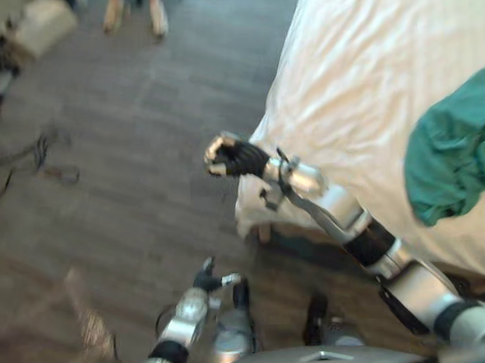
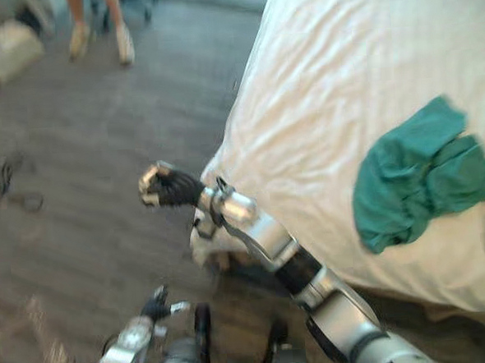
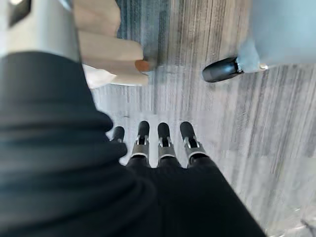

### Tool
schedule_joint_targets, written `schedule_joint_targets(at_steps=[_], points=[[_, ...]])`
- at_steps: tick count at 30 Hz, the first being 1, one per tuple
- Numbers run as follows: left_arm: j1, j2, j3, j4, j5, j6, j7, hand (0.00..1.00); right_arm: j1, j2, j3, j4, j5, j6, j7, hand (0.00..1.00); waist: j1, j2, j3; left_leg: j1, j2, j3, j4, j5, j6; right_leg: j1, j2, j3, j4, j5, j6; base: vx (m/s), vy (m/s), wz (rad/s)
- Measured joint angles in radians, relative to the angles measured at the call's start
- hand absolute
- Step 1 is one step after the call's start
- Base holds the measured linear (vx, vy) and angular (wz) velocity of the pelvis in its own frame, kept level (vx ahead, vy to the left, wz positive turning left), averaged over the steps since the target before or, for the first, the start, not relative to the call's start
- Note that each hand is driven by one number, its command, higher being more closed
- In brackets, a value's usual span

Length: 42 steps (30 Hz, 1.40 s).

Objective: Tidy the bed and pick cloth on bed and put in laundry

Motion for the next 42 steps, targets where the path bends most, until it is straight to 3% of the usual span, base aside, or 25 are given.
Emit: schedule_joint_targets(at_steps=[3, 9, 18, 24, 27, 32, 38, 42], points=[[-0.111, 0.001, 0.004, -0.005, -0.017, 0.0, 0.0, 0.0, -0.123, 0.0, -0.046, 0.05, -0.008, -0.013, -0.038, 1.0, 0.001, -0.001, 0.068, -0.068, -0.004, -0.01, 0.036, 0.004, 0.0, -0.066, -0.016, -0.003, 0.049, -0.005, -0.007, -0.04, 0.009, 0.17], [-0.318, 0.016, -0.01, -0.001, -0.029, 0.003, -0.002, 0.0, -0.292, -0.006, -0.073, 0.085, -0.007, -0.037, -0.109, 1.0, 0.002, 0.006, 0.089, -0.227, -0.007, -0.013, 0.131, 0.004, 0.0, -0.226, -0.05, -0.003, 0.173, -0.029, -0.027, -0.04, 0.009, 0.1], [-0.486, 0.003, -0.029, 0.046, -0.142, 0.055, -0.001, 0.0, -0.312, -0.022, -0.156, 0.182, 0.008, -0.037, -0.239, 1.0, 0.001, 0.035, 0.105, -0.412, -0.007, -0.01, 0.175, 0.026, -0.002, -0.464, -0.088, 0.012, 0.342, -0.089, -0.052, -0.1, -0.032, 0.05], [-0.552, -0.073, 0.022, 0.041, -0.194, 0.068, 0.016, 0.0, -0.254, -0.018, -0.176, 0.255, 0.024, -0.039, -0.259, 1.0, -0.013, 0.042, 0.106, -0.483, 0.007, 0.022, 0.193, 0.04, -0.005, -0.557, -0.087, 0.036, 0.381, -0.089, -0.058, -0.06, -0.043, -0.08], [-0.601, -0.096, 0.041, 0.033, -0.215, 0.068, 0.028, 0.0, -0.248, 0.027, -0.166, 0.322, 0.025, -0.084, -0.278, 1.0, -0.037, 0.043, 0.105, -0.525, 0.02, 0.048, 0.222, 0.039, -0.004, -0.584, -0.086, 0.035, 0.391, -0.087, -0.061, -0.01, -0.006, 0.01], [-0.68, -0.144, 0.119, 0.034, -0.268, 0.064, 0.066, 0.0, -0.27, 0.069, -0.141, 0.498, 0.109, -0.15, -0.312, 1.0, -0.045, 0.044, 0.103, -0.6, 0.048, 0.1, 0.275, 0.023, 0.011, -0.638, -0.084, 0.034, 0.413, -0.084, -0.066, -0.04, -0.015, 0.03], [-0.697, -0.17, 0.192, 0.068, -0.271, 0.066, 0.104, 0.0, -0.269, 0.088, -0.148, 0.641, 0.184, -0.178, -0.318, 1.0, -0.066, 0.044, 0.103, -0.648, 0.067, 0.162, 0.316, 0.017, 0.036, -0.675, -0.089, 0.042, 0.421, -0.074, -0.068, -0.01, 0.0, -0.01], [-0.665, -0.173, 0.212, 0.069, -0.255, 0.066, 0.134, 0.0, -0.182, 0.084, -0.217, 0.662, 0.225, -0.206, -0.267, 1.0, -0.093, 0.043, 0.103, -0.624, 0.085, 0.214, 0.352, -0.004, 0.066, -0.64, -0.087, 0.056, 0.414, -0.067, -0.06, 0.0, 0.006, -0.12]])
